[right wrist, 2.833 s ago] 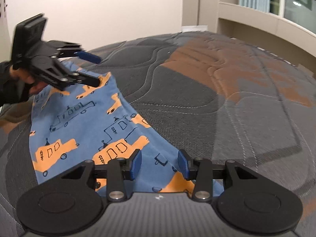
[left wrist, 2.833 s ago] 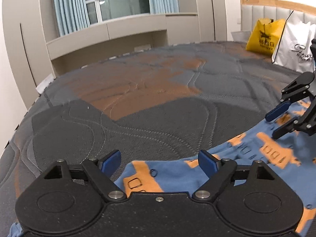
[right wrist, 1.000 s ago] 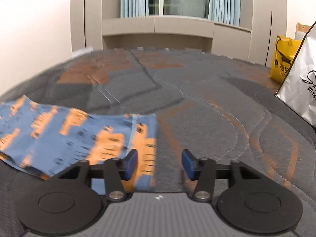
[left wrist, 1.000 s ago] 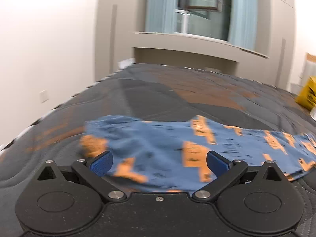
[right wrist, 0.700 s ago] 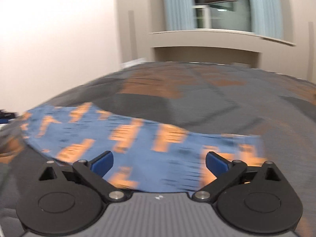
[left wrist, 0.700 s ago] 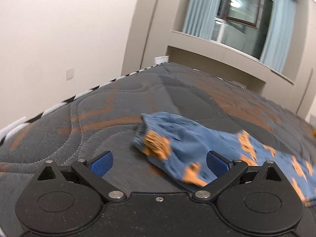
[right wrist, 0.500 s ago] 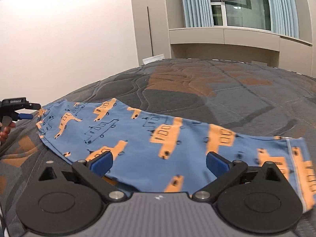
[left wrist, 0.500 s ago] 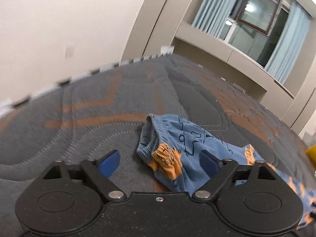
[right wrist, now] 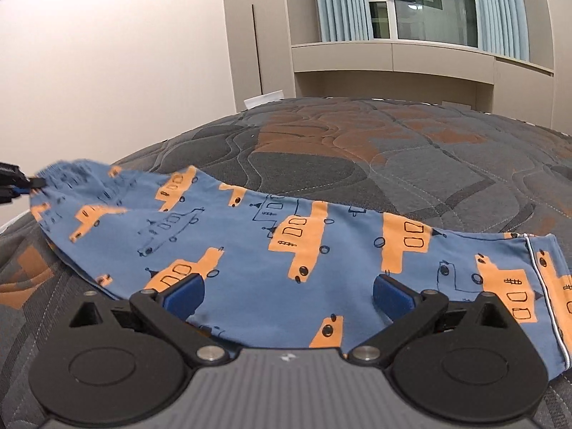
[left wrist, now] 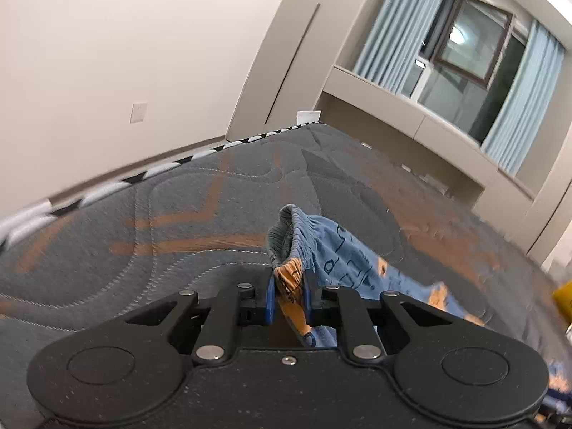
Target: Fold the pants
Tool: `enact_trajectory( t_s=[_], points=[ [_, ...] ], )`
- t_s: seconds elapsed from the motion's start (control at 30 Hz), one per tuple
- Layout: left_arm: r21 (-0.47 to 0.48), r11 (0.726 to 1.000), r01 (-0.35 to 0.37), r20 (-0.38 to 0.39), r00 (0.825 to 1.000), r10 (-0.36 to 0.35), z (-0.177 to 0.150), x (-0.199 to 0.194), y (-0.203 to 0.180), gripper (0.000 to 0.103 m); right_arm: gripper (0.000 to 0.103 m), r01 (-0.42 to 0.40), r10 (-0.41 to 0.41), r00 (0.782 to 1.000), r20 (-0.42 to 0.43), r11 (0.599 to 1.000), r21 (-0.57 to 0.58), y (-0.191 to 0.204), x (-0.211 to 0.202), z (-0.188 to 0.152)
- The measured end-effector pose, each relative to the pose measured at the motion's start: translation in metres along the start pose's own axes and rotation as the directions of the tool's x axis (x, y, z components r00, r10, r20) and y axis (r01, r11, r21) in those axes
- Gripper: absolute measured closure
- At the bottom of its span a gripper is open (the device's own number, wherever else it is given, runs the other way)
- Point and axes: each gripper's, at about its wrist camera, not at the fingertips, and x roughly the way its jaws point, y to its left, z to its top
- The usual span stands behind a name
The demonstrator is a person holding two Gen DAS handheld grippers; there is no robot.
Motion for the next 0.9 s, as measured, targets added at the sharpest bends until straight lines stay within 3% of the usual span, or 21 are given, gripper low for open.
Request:
enact_trajectory(
  t_s=[0.1,0.23,0.33,0.4,0.47,0.6,0.67,0.77,0.9],
  points=[
    [0.02,0.999,-0.035,-0.056,0.998,0.036,-0.003,0.013,0.002,0.087,0.0,0.019,-0.019,0.999,-0.026,1.0,-0.012,0.001,0.007,-0.001],
    [0.032,0.997,-0.075,-0.078,0.994,0.078,-0.011,0.03,0.006,0.086,0.0,0.114,-0.115,0.993,-0.009,0.993,-0.011,0.0,0.005,0.0],
    [0.055,0.994,-0.095,-0.065,0.993,0.098,-0.017,0.027,0.005,0.085,0.0,0.259,-0.261,0.965,-0.03,0.964,-0.068,-0.006,0.004,-0.001],
    [0.07,0.992,-0.103,-0.066,0.992,0.108,-0.019,0.026,0.004,0.085,0.0,0.306,-0.316,0.946,-0.069,0.944,-0.121,-0.016,0.004,-0.004],
    [0.075,0.991,-0.109,-0.066,0.991,0.114,-0.02,0.025,0.003,0.084,0.0,0.282,-0.288,0.954,-0.083,0.957,-0.072,-0.036,-0.006,-0.006],
    [0.077,0.989,-0.126,-0.062,0.989,0.131,-0.02,0.023,-0.001,0.081,0.0,0.345,-0.347,0.935,-0.077,0.938,-0.032,-0.066,-0.031,-0.015],
    [0.086,0.986,-0.142,-0.05,0.988,0.147,-0.02,0.019,-0.007,0.076,0.0,0.326,-0.324,0.943,-0.076,0.945,0.021,-0.079,-0.043,-0.021],
    [0.103,0.985,-0.139,-0.031,0.989,0.143,-0.022,0.01,-0.022,0.056,0.0,0.371,-0.37,0.928,-0.035,0.928,0.02,-0.084,-0.064,-0.031],
    [0.157,0.979,-0.134,0.006,0.991,0.135,-0.026,-0.003,-0.056,0.029,0.0,0.341,-0.342,0.94,0.016,0.938,0.058,-0.094,-0.094,-0.041]
  ],
)
